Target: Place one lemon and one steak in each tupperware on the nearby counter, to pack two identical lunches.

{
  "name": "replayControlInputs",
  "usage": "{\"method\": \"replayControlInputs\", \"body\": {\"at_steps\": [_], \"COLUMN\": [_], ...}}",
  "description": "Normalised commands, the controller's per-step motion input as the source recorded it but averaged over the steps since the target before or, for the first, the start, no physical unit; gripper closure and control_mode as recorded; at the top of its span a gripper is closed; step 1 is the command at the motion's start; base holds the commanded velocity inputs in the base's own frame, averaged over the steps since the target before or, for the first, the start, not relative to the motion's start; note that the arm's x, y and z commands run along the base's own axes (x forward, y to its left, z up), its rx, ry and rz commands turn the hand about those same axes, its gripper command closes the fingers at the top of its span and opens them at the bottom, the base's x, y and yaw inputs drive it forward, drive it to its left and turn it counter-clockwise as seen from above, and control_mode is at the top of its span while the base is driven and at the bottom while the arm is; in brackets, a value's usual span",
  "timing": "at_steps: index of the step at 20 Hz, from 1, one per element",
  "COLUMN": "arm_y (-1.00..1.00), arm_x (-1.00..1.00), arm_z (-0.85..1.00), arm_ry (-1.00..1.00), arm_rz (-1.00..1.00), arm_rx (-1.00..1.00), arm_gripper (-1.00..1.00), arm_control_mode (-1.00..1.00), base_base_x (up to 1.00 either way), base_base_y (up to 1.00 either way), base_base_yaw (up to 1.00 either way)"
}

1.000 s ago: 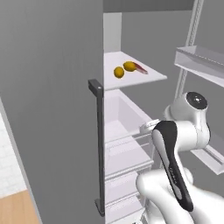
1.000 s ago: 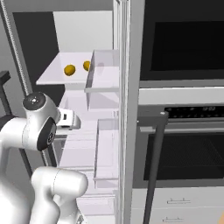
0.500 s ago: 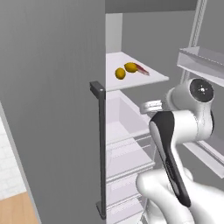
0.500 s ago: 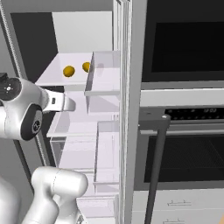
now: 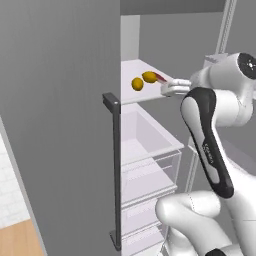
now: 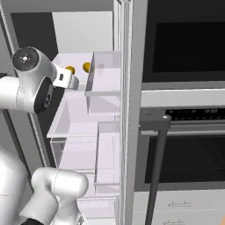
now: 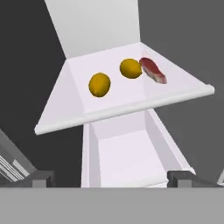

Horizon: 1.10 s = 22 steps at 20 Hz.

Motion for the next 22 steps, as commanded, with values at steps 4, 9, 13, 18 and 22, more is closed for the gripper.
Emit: {"method": "replayControlInputs", "body": {"at_steps": [4, 9, 13, 18, 22], "arm_y": [0.26, 0.21, 0.04, 0.00, 0.15], "arm_x": [0.22, 0.75, 0.97, 0.95, 0.23], "arm_z": [-0.04, -0.01, 0.00, -0.01, -0.13], "arm_ry": [0.02, 0.00, 0.00, 0.06, 0.15], "arm_rz": [0.03, -0.05, -0.07, -0.03, 0.03], "arm_rx": [0.03, 0.00, 0.00, 0.00, 0.00], "arm_gripper": [-1.00, -1.00, -1.00, -1.00, -1.00], "arm_control_mode": [-1.00, -1.00, -1.00, -1.00, -1.00], "base_base_x": [0.00, 0.00, 0.00, 0.00, 0.00], "base_base_y": [0.00, 0.00, 0.00, 0.00, 0.00], "base_base_yaw": [0.00, 0.00, 0.00, 0.00, 0.00]}}
